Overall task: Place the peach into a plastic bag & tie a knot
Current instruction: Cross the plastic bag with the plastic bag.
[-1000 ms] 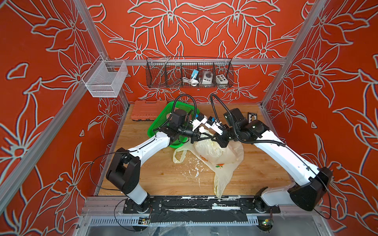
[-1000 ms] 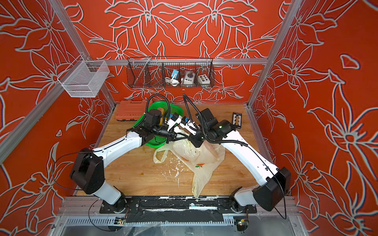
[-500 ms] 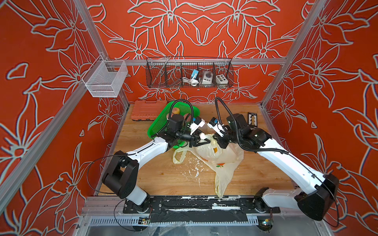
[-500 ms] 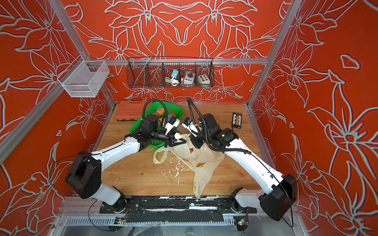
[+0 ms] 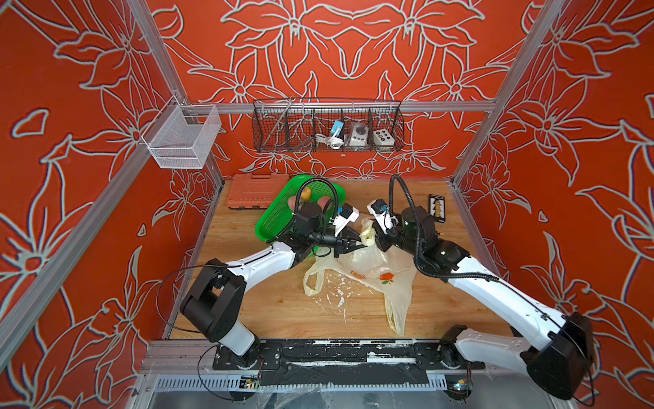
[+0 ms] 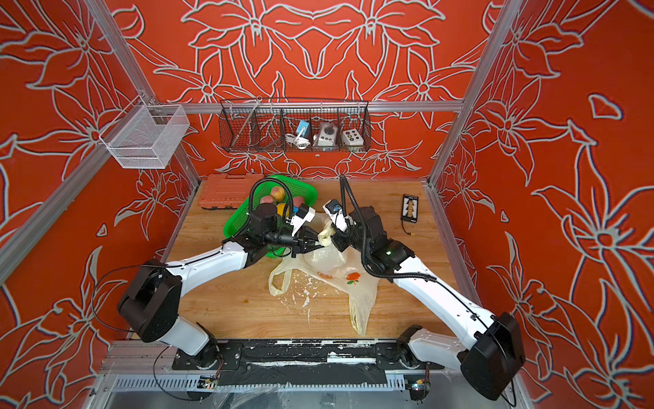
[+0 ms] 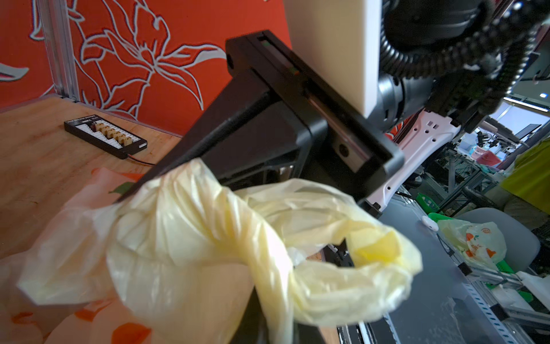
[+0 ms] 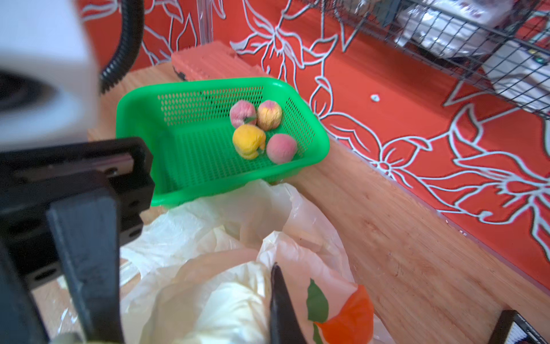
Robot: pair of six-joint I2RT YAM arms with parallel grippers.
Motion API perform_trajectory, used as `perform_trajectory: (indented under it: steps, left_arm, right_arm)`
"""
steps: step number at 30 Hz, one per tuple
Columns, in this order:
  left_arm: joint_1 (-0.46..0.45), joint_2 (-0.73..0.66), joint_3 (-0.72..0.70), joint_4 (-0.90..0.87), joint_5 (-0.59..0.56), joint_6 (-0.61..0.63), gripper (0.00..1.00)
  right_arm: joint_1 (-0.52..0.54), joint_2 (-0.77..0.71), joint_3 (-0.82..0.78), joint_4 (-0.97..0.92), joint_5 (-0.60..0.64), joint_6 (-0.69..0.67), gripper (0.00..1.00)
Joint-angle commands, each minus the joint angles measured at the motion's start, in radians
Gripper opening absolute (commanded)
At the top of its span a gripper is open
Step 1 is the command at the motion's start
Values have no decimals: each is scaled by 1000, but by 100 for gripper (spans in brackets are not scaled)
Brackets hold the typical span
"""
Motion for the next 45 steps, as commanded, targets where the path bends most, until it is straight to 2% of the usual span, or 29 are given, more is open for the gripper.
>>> perform_trajectory:
  steps: [1,3,5,10,13,16,21,23,29,34,38,41,45]
  left_arm:
    - [-19,16,-9,72,17,-43,14]
    - [-19,-9,-16,14,-1,11,19]
    - [-19,-27,-28,-19,-22,49,19]
    - [-64,72,-11,281,-16,-158,11]
    - [-123,99,18,283,-18,-148,10]
    - [-131,101,-12,312,-16,-170,13]
    - [-58,-11,-118,224,-19,-136,39]
    - [-28,-57,-124,179,-15,-137,45]
    - [85,-147,-95,77,16,-135,47]
    - [127,-78,0,20,-50,-121,46]
    - [99,42,41,137,-33,-180,46]
    - [32,97,30,259,-28,-188,46]
    - [-27,211,66,527,-54,-329,42]
  right_arm:
    - [-8,-30,-60,288,16,76,0]
    - [-10,-42,-73,289,6,70,0]
    - [-11,-59,-100,323,23,82,0]
    - [-20,-51,-219,620,17,162,0]
    - [-22,-37,-256,746,7,180,0]
    - [-28,-41,-286,788,-12,167,0]
    - [-102,-78,-359,836,-154,226,0]
    - [-113,-83,-371,838,-197,229,0]
    - [-118,-85,-364,796,-267,191,0]
    - [-118,-73,-357,783,-306,171,0]
    - [-121,-26,-328,824,-340,180,0]
    - [-126,39,-292,893,-364,204,0]
    - [-131,143,-265,1073,-380,300,0]
